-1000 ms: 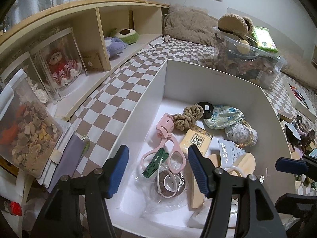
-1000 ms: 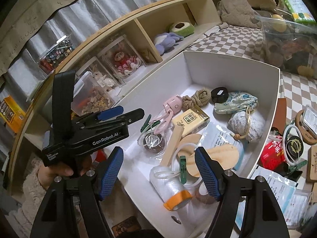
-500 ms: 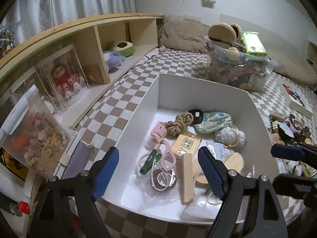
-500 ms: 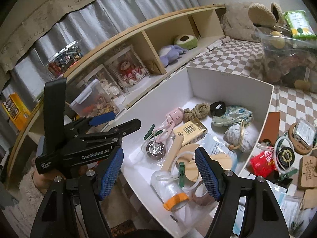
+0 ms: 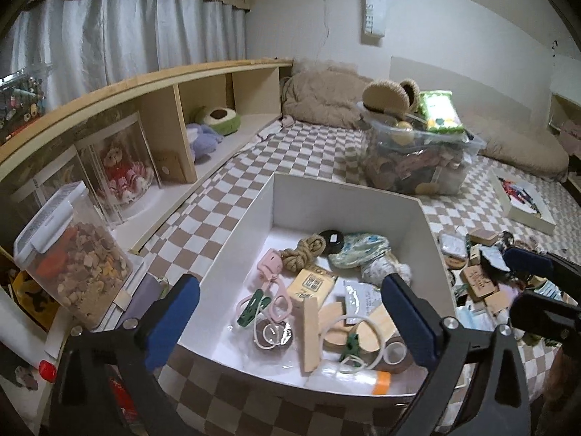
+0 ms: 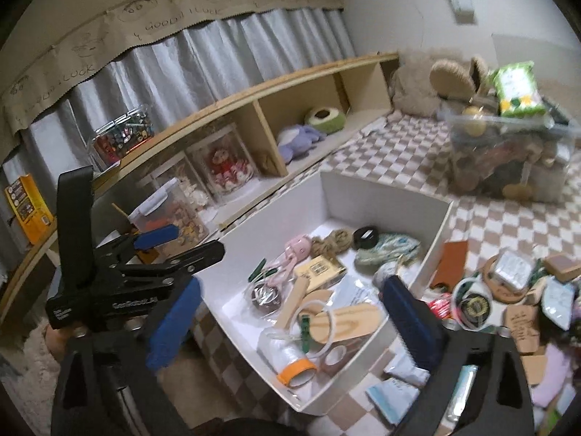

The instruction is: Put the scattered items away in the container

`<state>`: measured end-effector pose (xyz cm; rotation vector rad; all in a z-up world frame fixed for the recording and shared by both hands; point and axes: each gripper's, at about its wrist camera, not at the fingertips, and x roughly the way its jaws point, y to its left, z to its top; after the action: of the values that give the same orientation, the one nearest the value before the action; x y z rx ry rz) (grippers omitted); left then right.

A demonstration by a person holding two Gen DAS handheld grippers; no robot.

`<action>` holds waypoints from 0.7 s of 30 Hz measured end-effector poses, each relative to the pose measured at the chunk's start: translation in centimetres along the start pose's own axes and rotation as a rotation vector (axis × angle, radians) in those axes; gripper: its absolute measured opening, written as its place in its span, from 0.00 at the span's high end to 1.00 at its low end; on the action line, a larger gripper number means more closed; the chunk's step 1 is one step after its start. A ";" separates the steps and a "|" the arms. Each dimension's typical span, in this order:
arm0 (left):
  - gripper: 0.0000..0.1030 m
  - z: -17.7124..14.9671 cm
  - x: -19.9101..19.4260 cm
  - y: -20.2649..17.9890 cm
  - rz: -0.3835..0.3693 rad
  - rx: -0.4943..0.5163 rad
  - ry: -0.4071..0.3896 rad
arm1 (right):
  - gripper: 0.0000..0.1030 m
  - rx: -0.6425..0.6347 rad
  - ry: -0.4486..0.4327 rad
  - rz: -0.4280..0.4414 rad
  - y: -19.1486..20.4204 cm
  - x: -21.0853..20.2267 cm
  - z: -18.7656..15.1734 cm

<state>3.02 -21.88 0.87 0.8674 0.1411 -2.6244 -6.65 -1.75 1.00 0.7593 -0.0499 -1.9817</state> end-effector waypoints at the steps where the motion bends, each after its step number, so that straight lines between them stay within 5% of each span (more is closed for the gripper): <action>1: 0.00 0.0 -0.3 -0.1 -0.003 -0.006 -0.005 | 0.00 -0.009 -0.011 -0.014 0.1 -0.4 0.0; 21: 0.00 -1.9 -2.4 -2.7 -0.053 0.000 0.003 | 0.00 -0.089 -0.076 -0.184 -1.2 -4.7 -1.6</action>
<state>4.77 -18.25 0.71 0.8793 0.1670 -2.6725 -5.17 3.15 1.59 0.6509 0.0647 -2.1715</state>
